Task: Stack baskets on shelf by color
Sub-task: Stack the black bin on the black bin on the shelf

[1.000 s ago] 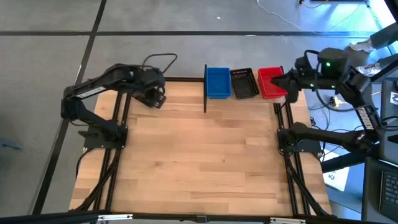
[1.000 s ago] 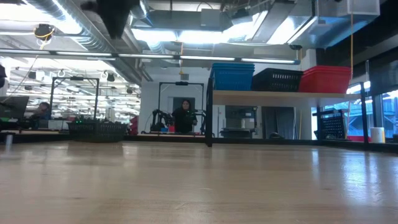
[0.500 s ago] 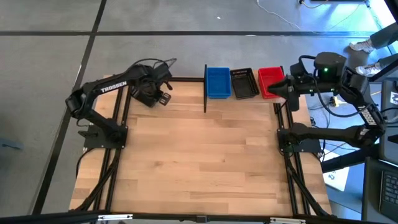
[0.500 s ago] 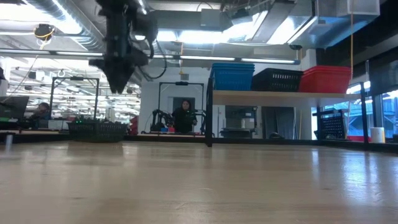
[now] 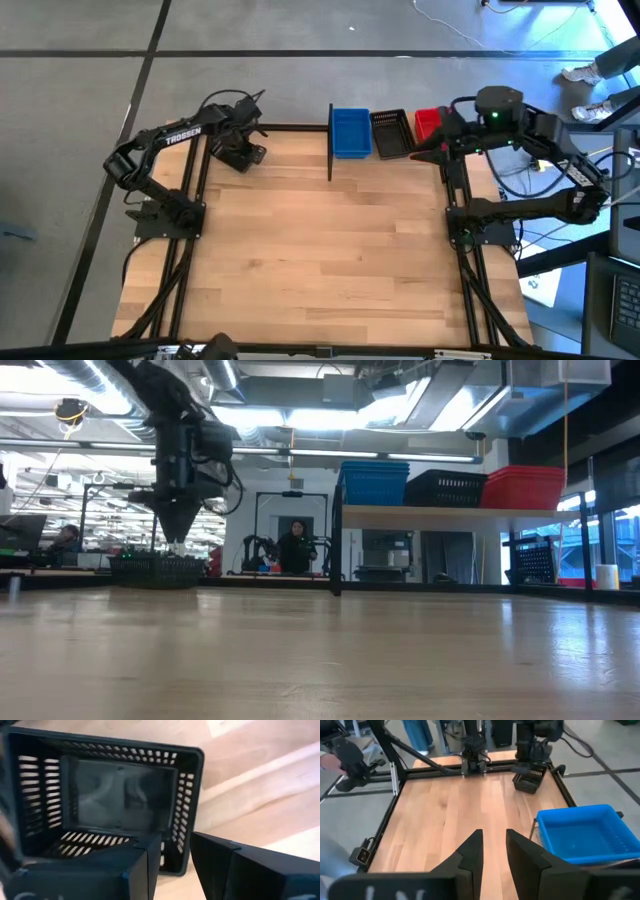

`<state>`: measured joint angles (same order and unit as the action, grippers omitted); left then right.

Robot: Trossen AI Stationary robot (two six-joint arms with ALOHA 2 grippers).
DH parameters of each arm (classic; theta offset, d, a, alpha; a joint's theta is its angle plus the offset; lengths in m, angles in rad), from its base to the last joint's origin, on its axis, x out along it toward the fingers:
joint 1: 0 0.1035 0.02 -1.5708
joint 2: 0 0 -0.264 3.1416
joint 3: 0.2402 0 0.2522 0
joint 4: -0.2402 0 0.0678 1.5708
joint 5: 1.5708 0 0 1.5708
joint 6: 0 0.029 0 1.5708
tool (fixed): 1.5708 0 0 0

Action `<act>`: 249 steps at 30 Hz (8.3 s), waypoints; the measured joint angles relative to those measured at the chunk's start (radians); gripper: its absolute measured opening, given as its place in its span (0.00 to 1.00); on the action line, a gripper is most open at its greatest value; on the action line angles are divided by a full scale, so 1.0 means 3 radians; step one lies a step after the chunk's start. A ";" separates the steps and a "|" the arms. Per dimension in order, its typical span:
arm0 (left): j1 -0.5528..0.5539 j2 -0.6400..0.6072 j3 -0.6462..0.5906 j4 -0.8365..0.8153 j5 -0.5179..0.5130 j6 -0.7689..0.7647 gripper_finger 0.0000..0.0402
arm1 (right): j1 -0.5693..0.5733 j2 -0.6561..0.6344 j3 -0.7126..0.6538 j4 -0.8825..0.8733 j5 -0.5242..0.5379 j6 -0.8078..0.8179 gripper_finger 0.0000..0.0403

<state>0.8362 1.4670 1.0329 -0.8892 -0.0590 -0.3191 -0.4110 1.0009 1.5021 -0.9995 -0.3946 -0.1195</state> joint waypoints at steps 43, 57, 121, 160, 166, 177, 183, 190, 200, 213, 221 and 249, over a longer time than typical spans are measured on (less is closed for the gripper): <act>0.0035 0.0107 -0.0812 0.0972 -0.0027 0.0223 0.19 | -0.0001 0.0396 -0.0003 0.0003 0.0118 0.0045 0.21; -0.0469 -0.0233 -0.0501 0.0642 -0.0453 0.0749 0.00 | -0.0003 0.0395 -0.0003 0.0001 0.0120 0.0484 0.21; -0.3532 0.0111 0.0296 0.0149 -0.3476 0.2928 0.00 | 0.1062 0.1987 -0.0003 0.2147 0.2453 -0.0503 0.21; -0.3684 0.0108 0.0293 0.0166 -0.3589 0.2934 0.00 | 0.0983 0.2210 0.0003 0.2050 0.2393 -0.0296 0.21; -0.3684 0.0108 0.0293 0.0168 -0.3586 0.2935 0.00 | 0.0982 0.2231 0.0001 0.2068 0.2410 -0.0051 0.09; -0.3685 0.0108 0.0293 0.0236 -0.3535 0.2933 0.00 | 0.0983 0.2231 0.0001 0.2071 0.2405 -0.0042 0.02; -0.3685 0.0108 0.0293 0.0256 -0.3480 0.2804 0.00 | 0.0983 0.2235 0.0001 0.2070 0.2391 0.0027 0.01; -0.3633 0.0108 0.0293 0.0281 -0.3579 0.3063 0.00 | 0.0980 0.2235 0.0001 0.2077 0.2399 0.0033 0.01; -0.3624 0.0108 0.0293 0.0324 -0.3450 0.2831 0.00 | 0.0980 0.2235 0.0000 0.2064 0.2394 0.0028 0.01; -0.3402 0.0108 0.0295 0.0482 -0.3308 0.2730 0.12 | 0.0959 0.2236 -0.0004 0.2071 0.2401 0.0030 0.01; -0.3312 0.0108 0.0295 0.0479 -0.3312 0.2756 0.16 | 0.0942 0.2236 -0.0004 0.2071 0.2409 0.0033 0.01; -0.3654 -0.0073 0.0304 0.1116 -0.2675 0.2947 0.16 | 0.0856 0.2238 -0.0004 0.1899 0.2389 0.0029 0.01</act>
<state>-0.2600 1.4451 1.1241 -0.5543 -0.8617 0.5651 -0.1543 1.6722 1.5009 -0.4297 0.3220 -0.1107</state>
